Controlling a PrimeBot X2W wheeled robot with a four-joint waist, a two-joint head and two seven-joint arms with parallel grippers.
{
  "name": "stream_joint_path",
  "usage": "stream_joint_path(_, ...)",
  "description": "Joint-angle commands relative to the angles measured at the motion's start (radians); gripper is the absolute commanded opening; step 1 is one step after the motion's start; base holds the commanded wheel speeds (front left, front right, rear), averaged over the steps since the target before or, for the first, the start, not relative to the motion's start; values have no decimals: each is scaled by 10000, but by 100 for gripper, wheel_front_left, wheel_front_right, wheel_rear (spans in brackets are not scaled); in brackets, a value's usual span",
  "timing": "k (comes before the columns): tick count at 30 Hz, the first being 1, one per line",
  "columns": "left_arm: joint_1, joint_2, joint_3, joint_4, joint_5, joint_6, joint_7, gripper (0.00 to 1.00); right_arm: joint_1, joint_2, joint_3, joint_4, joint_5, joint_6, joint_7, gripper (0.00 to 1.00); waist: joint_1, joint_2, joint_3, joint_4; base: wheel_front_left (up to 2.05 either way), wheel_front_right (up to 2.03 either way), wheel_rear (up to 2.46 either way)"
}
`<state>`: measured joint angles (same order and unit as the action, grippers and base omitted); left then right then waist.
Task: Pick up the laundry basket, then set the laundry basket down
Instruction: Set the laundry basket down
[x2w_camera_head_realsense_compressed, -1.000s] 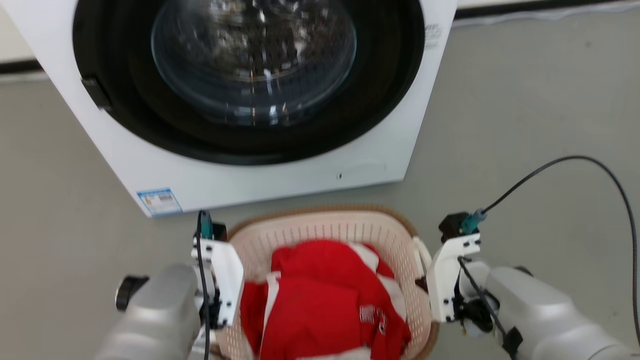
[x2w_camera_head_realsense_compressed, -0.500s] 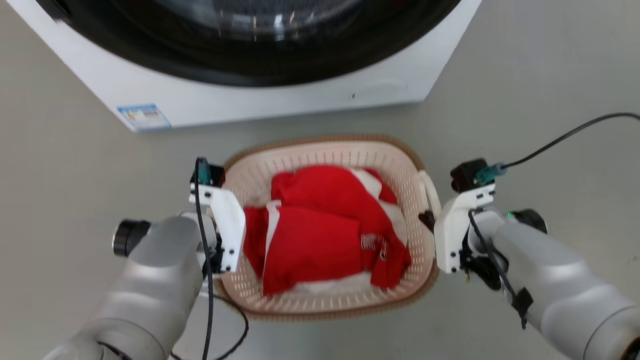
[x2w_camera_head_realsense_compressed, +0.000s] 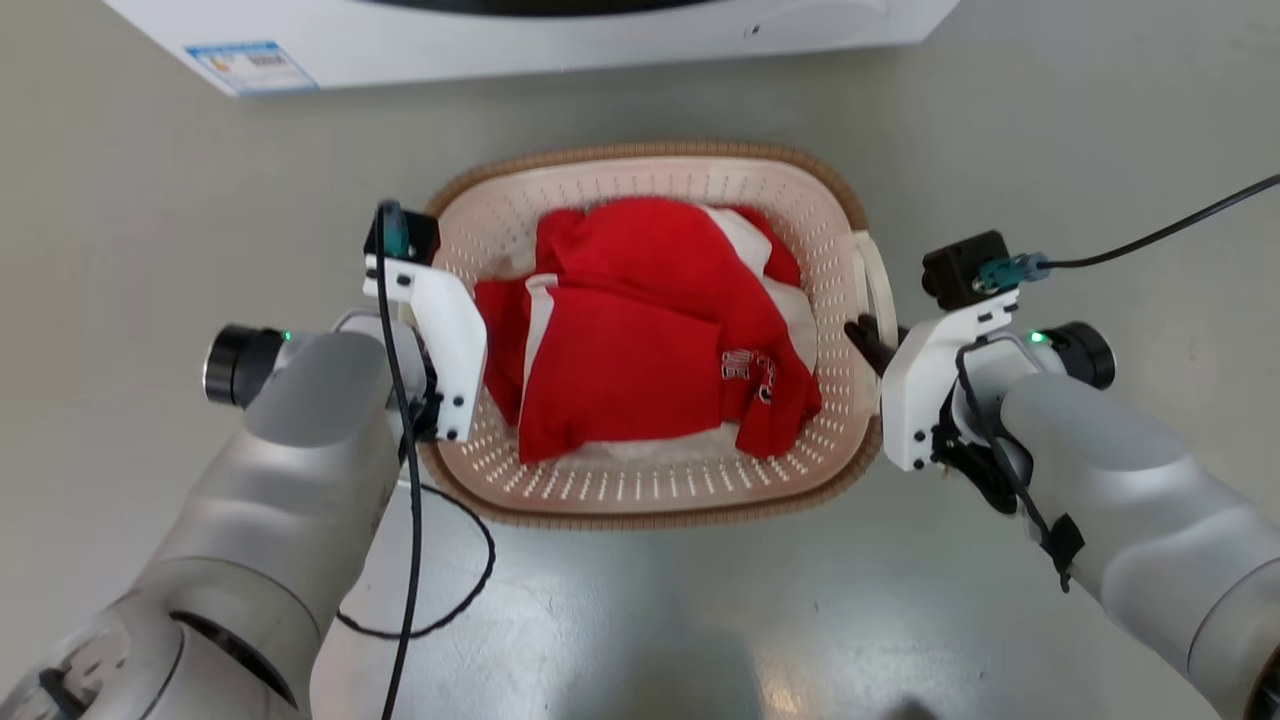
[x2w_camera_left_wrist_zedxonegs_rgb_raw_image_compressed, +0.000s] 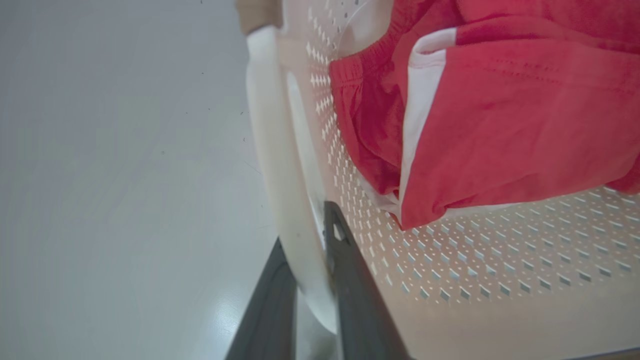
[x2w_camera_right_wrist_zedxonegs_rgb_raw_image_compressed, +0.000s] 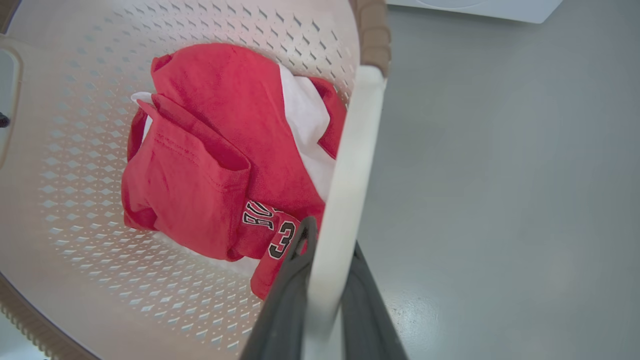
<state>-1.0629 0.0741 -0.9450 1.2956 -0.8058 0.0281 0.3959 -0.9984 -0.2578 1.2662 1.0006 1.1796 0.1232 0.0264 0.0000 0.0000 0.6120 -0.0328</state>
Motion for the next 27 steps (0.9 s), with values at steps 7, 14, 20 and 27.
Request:
stream_joint_path(7, -776, 260, -75, -81, 234, 133, 28, 0, -157, -2, 115, -215, -188, 75, -550, 0, 0, 0, 844, 85, 0, 0, 0)
stream_joint_path(14, -1058, 246, -107, -74, 233, 204, -169, 0, -468, -106, 129, -157, -147, 75, -816, 0, 0, 0, 1349, 103, 0, 0, 0)
stream_joint_path(20, -1194, 185, -146, -69, 222, 246, -258, 0, -699, -269, 134, -90, -180, 75, -980, 0, 0, 0, 1598, 179, 0, 0, 0)
stream_joint_path(27, -1262, 126, -204, -65, 218, 264, -348, 0, -782, -352, 137, -30, -218, 75, -1093, 0, 0, 0, 1757, 244, 0, 0, 0)
